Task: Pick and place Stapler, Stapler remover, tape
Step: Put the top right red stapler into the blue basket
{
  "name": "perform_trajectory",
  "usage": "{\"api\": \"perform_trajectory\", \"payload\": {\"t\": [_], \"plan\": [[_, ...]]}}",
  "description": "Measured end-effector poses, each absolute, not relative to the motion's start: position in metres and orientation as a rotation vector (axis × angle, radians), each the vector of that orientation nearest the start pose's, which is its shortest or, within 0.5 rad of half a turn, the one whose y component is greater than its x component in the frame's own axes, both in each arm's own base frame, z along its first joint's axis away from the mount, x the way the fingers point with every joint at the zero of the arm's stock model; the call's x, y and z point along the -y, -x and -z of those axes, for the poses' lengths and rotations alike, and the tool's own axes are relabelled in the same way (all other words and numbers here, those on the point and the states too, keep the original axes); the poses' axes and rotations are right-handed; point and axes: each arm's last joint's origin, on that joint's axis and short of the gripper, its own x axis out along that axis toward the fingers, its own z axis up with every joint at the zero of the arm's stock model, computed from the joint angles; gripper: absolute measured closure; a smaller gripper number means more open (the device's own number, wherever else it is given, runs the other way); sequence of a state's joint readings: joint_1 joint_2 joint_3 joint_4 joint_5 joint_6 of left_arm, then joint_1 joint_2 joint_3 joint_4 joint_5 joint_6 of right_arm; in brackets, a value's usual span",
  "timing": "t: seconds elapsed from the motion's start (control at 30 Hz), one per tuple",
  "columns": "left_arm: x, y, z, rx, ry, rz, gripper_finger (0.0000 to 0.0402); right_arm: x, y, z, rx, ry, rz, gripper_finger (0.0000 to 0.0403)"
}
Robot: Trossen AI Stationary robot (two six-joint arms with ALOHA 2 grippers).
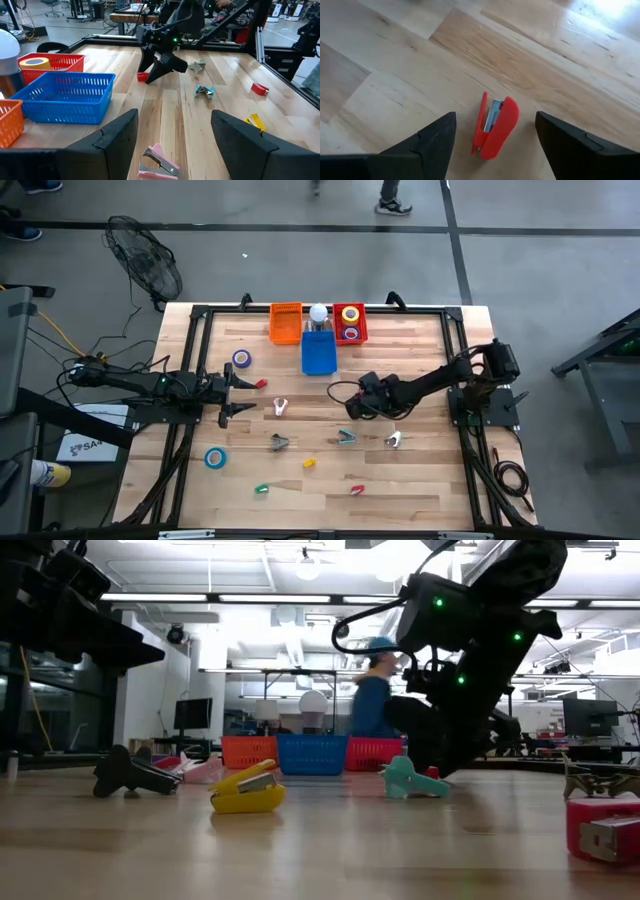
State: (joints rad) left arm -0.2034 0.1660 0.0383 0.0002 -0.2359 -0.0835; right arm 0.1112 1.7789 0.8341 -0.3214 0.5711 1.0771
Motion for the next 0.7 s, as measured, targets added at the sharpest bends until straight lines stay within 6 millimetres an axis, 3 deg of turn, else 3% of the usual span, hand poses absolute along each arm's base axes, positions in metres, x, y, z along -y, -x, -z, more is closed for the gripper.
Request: {"api": "perform_trajectory", "payload": {"t": [0.7], "plan": [[0.015,-0.105,-0.163,-0.123,0.055,-0.038,0.0156,-0.002,-0.296,-0.108,-0.964,-0.476,0.851,0.0332]]}}
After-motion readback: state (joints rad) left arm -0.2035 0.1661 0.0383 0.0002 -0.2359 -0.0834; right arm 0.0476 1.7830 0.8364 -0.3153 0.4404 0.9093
